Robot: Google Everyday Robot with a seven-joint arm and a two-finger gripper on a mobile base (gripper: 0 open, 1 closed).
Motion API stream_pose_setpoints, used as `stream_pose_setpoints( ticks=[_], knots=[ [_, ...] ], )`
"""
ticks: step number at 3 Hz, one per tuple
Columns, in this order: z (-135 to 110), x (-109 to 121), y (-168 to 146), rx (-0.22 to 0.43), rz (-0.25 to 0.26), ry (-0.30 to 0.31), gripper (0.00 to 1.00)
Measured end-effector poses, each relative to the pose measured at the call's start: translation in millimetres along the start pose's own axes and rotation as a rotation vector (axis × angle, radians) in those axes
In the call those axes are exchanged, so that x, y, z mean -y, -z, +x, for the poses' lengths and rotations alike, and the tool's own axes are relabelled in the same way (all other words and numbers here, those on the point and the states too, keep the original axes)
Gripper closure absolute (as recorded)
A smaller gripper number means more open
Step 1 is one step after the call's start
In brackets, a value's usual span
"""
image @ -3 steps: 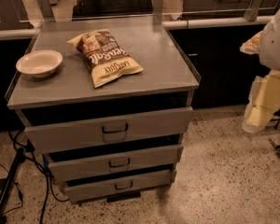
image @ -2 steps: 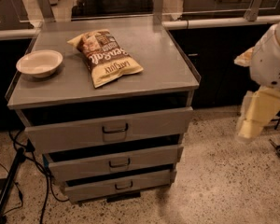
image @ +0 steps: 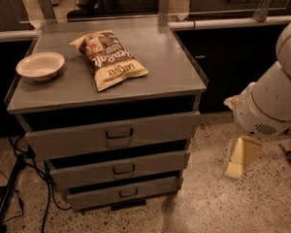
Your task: Open middle drawer
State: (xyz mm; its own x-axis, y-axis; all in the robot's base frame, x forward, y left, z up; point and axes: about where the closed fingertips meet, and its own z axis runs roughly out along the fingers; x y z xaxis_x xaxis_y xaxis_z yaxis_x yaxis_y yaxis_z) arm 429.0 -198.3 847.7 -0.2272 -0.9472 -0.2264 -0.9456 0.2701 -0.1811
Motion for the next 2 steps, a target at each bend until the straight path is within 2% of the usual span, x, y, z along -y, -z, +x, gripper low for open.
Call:
stream_pose_setpoints(
  ticks=[1,2],
  knots=[
    [0,0,0,0.000,0.000,0.000,0.00],
    [-7,-19,-20,0.014,-0.025,0.013,0.00]
  ],
)
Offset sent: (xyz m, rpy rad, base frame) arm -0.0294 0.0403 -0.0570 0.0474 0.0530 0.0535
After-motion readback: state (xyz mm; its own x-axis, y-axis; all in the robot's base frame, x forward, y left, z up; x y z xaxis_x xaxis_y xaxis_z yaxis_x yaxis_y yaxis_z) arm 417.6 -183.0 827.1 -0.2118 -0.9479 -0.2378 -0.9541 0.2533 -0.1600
